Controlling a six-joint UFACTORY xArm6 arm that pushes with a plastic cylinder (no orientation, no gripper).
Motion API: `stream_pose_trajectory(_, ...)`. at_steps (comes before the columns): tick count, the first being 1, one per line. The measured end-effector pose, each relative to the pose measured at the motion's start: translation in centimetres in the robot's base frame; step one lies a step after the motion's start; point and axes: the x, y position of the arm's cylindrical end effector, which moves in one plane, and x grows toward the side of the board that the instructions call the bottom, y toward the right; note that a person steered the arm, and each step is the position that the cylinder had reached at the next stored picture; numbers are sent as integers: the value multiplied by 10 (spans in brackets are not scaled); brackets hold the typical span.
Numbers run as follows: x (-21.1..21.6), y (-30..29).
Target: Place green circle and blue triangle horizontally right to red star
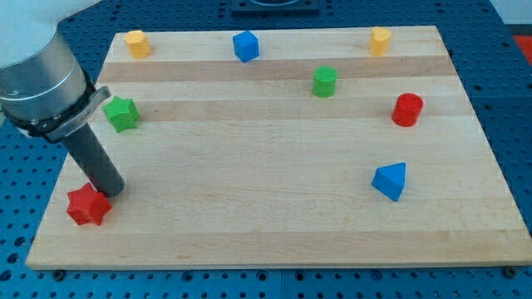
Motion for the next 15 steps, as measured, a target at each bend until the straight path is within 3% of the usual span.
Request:
stream_pose_trajectory(1, -8, 3)
stream_pose_trajectory(2, -23, 45)
stream_pose_trajectory(3, -57, 122)
stream_pose_trajectory(4, -60, 206)
stream_pose_trajectory(7, -147, 345)
stream_pose_trajectory(9, -198, 340)
stream_pose_trajectory(10, -181, 271)
stream_pose_trajectory(11, -164, 239)
stream_pose_trajectory(13, -215, 222)
stream_pose_trajectory(15, -126, 196)
